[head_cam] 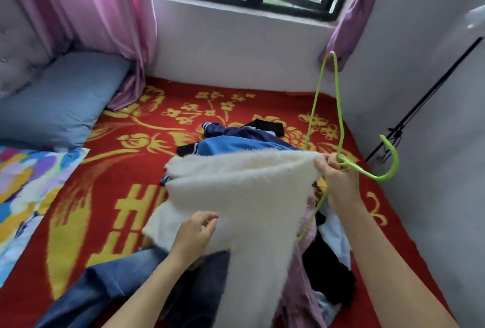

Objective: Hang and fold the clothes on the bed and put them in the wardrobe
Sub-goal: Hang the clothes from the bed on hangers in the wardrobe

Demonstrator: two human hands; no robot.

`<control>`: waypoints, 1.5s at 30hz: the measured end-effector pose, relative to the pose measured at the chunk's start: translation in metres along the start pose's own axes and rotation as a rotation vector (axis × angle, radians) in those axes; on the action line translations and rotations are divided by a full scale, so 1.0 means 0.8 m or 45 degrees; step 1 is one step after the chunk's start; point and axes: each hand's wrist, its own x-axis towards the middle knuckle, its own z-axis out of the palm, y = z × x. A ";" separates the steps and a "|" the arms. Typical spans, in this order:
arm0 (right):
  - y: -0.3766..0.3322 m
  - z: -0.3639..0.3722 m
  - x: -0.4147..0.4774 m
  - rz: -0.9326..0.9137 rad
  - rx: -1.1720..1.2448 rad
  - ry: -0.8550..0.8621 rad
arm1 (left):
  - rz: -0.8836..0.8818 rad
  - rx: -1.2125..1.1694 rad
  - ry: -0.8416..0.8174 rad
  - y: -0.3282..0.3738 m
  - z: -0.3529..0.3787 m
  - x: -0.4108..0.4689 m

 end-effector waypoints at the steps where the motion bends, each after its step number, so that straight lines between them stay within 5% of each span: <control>1: -0.026 0.006 -0.003 -0.114 -0.048 -0.046 | 0.033 -0.036 0.032 0.005 -0.010 0.002; 5: -0.127 0.023 -0.030 -0.442 -0.019 -0.316 | 0.199 -0.189 0.141 0.032 -0.051 0.000; 13: -0.205 0.019 -0.106 -0.366 0.116 -0.778 | 0.513 -0.429 0.081 0.124 -0.085 -0.019; 16: -0.203 0.014 -0.127 -0.335 0.068 -0.845 | 0.525 -0.464 -0.181 0.158 -0.085 -0.018; 23: -0.204 -0.025 -0.150 -0.330 -0.184 -0.825 | 0.551 -0.365 -1.200 0.175 -0.071 0.007; 29: -0.199 -0.055 -0.146 -0.282 -0.164 -0.758 | 0.477 -0.301 -1.368 0.170 -0.035 -0.001; 34: -0.195 -0.070 -0.134 -0.282 -0.206 -0.727 | 0.355 -0.507 -1.113 0.163 -0.040 0.003; 39: -0.169 -0.078 -0.093 -0.270 -0.299 -0.567 | 0.462 -0.667 -0.291 0.168 -0.072 0.017; 42: -0.141 -0.068 -0.070 -0.223 -0.347 -0.459 | 0.607 -0.446 0.094 0.168 -0.076 0.022; 45: -0.097 -0.062 -0.060 -0.144 -0.445 -0.463 | 0.487 -0.160 0.118 0.133 -0.062 0.017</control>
